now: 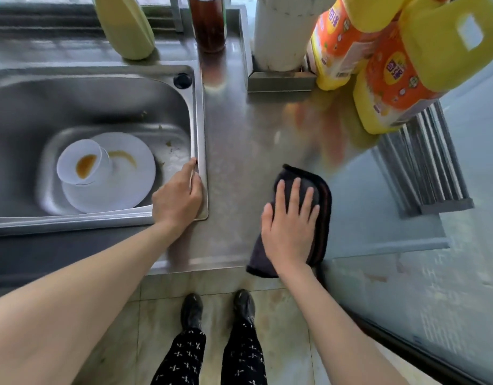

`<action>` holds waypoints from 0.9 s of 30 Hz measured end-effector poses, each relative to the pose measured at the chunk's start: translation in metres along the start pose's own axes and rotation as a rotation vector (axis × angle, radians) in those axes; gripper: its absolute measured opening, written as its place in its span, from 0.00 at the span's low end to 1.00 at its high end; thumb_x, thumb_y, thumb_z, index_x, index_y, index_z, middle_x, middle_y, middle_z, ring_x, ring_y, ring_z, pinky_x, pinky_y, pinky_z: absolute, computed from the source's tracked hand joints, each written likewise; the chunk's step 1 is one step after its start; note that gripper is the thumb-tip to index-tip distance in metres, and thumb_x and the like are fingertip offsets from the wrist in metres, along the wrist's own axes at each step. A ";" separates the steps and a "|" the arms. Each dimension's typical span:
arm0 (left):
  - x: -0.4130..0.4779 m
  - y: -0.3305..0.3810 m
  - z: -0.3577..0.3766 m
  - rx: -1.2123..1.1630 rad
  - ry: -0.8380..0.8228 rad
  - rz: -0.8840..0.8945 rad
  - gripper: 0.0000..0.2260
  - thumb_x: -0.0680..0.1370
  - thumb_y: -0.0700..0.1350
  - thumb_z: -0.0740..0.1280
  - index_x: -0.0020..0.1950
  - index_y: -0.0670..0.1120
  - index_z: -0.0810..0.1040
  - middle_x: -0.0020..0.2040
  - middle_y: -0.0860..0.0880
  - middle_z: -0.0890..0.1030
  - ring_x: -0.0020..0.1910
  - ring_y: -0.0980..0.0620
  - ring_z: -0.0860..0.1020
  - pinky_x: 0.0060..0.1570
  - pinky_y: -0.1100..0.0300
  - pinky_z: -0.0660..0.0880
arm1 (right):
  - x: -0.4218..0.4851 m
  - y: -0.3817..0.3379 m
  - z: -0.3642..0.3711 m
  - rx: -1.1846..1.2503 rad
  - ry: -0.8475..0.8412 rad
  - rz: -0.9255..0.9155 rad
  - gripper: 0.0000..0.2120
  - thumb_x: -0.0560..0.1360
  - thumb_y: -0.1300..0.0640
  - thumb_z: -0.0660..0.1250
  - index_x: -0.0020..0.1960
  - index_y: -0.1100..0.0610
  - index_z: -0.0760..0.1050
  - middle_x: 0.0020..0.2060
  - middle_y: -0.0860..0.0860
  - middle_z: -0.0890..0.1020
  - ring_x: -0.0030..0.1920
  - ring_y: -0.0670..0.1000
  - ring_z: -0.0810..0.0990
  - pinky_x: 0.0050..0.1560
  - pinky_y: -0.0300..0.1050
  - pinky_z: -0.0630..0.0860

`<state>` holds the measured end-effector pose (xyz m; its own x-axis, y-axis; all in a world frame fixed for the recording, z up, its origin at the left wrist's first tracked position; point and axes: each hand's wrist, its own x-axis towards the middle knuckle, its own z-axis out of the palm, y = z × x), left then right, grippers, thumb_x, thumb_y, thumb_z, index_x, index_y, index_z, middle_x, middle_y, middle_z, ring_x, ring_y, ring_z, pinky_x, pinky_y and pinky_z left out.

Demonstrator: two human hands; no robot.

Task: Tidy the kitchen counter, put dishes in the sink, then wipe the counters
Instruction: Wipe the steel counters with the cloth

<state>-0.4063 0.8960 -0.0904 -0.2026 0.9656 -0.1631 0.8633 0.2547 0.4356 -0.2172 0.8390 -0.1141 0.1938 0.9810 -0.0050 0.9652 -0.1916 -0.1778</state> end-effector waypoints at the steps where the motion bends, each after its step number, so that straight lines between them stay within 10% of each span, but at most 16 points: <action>1: 0.000 -0.002 -0.001 -0.036 -0.014 -0.006 0.17 0.81 0.49 0.51 0.70 0.54 0.65 0.60 0.44 0.78 0.54 0.40 0.75 0.49 0.51 0.67 | -0.006 -0.013 0.003 0.043 -0.004 -0.112 0.24 0.79 0.49 0.50 0.73 0.57 0.63 0.72 0.57 0.64 0.72 0.60 0.62 0.70 0.57 0.55; 6: -0.007 -0.016 -0.024 -0.319 0.044 0.082 0.19 0.81 0.50 0.51 0.68 0.45 0.68 0.65 0.45 0.72 0.63 0.48 0.70 0.58 0.60 0.63 | -0.002 -0.022 0.007 0.349 0.007 -0.458 0.18 0.78 0.55 0.56 0.62 0.63 0.75 0.62 0.57 0.77 0.63 0.54 0.75 0.68 0.46 0.65; 12: -0.084 -0.073 -0.042 -0.075 0.293 -0.125 0.18 0.80 0.44 0.55 0.69 0.41 0.66 0.73 0.42 0.61 0.71 0.48 0.58 0.68 0.52 0.53 | -0.002 -0.047 -0.022 1.007 -0.029 0.039 0.17 0.81 0.52 0.55 0.63 0.57 0.75 0.59 0.48 0.80 0.60 0.43 0.76 0.62 0.33 0.68; 19: -0.143 -0.120 -0.028 0.147 -0.034 -0.474 0.35 0.75 0.63 0.42 0.75 0.44 0.37 0.74 0.47 0.33 0.72 0.51 0.33 0.70 0.45 0.37 | -0.038 -0.144 0.022 0.182 -0.229 -0.584 0.25 0.79 0.46 0.48 0.72 0.54 0.63 0.72 0.56 0.64 0.73 0.57 0.61 0.71 0.59 0.49; 24: -0.139 -0.124 -0.027 0.172 -0.035 -0.470 0.34 0.76 0.64 0.41 0.75 0.45 0.40 0.75 0.47 0.37 0.75 0.48 0.38 0.70 0.41 0.40 | -0.050 -0.202 0.027 0.138 -0.279 -0.635 0.25 0.77 0.47 0.50 0.67 0.58 0.70 0.65 0.56 0.74 0.66 0.57 0.71 0.66 0.56 0.65; 27: -0.137 -0.115 -0.034 0.069 0.059 -0.526 0.27 0.80 0.56 0.46 0.76 0.45 0.49 0.77 0.48 0.42 0.75 0.49 0.41 0.70 0.40 0.41 | -0.047 -0.219 0.012 0.309 -0.421 -0.695 0.29 0.77 0.46 0.44 0.71 0.58 0.64 0.71 0.56 0.66 0.72 0.54 0.63 0.71 0.52 0.56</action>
<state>-0.4937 0.7364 -0.0884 -0.6404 0.7101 -0.2927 0.6661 0.7032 0.2485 -0.4398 0.8350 -0.0865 -0.5618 0.8137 -0.1490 0.7382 0.4119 -0.5342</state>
